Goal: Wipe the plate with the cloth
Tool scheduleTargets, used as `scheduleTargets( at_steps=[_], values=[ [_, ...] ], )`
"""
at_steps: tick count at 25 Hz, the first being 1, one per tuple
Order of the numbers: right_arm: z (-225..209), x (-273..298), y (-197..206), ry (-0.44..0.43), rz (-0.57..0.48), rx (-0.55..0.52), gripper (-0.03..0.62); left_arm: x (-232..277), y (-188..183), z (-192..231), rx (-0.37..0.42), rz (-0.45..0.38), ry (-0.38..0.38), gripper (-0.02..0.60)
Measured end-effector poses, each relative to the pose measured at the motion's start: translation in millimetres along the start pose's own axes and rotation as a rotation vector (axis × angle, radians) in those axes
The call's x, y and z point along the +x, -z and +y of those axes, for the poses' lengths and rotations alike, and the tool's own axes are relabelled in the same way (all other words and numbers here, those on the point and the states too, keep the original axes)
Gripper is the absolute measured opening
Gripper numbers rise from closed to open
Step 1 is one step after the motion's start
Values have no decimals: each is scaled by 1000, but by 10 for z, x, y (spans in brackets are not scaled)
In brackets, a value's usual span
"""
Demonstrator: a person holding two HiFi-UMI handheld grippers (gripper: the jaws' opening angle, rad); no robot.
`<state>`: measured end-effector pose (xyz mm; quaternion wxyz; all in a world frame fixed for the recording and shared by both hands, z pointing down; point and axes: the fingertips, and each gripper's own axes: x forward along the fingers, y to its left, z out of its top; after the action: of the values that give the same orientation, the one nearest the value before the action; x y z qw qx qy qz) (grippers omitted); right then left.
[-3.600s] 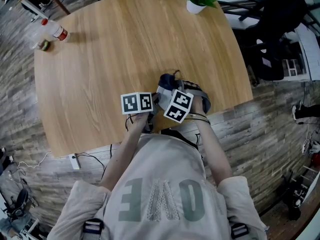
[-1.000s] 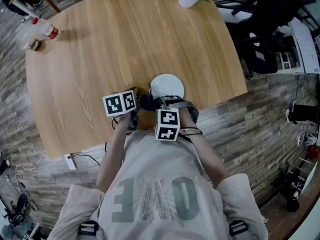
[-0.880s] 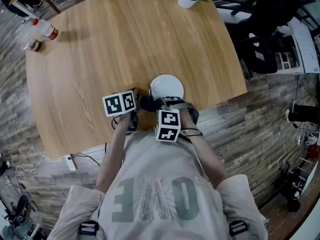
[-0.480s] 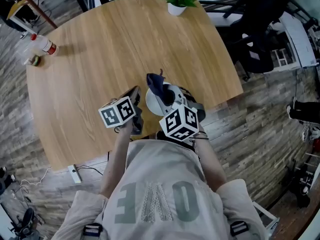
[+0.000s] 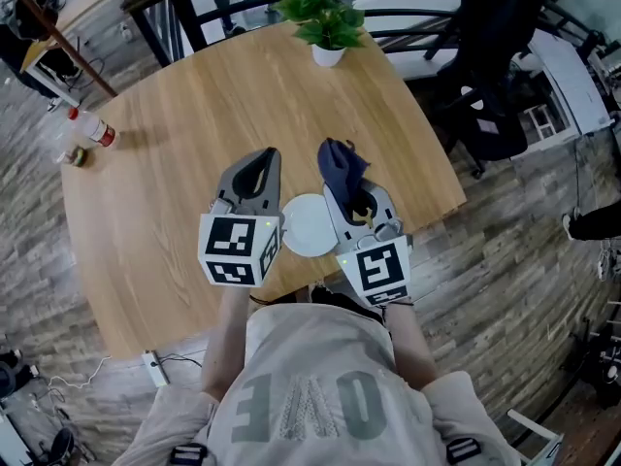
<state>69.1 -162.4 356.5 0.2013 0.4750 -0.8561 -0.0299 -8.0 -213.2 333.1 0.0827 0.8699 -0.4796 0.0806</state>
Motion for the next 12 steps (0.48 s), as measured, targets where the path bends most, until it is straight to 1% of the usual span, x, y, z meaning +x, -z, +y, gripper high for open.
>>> scheduleTargets(
  at_steps=[2,3,4,6,8,10,12],
  values=[
    [-90,-112,-155,8,-80,86,61,-94,-370,-39,91,-84,-44,6],
    [-148,-164,-208,14,-118,131,60,-128,-501,-64,128,-113,-66,6],
    [-213,-216,-243,21,-152,177,61,-149,-597,-103,161,-133,-80,8],
    [-338,-318,-272,44,-204,254,61,-163,-695,-215,204,-162,-77,8],
    [-442,-393,-256,83,-217,272,61,-145,-689,-324,223,-166,-55,8],
    [-500,-416,-212,118,-201,241,60,-111,-634,-384,234,-146,-43,6],
    [-506,-416,-169,122,-190,217,60,-91,-587,-415,237,-132,-36,7]
  ],
)
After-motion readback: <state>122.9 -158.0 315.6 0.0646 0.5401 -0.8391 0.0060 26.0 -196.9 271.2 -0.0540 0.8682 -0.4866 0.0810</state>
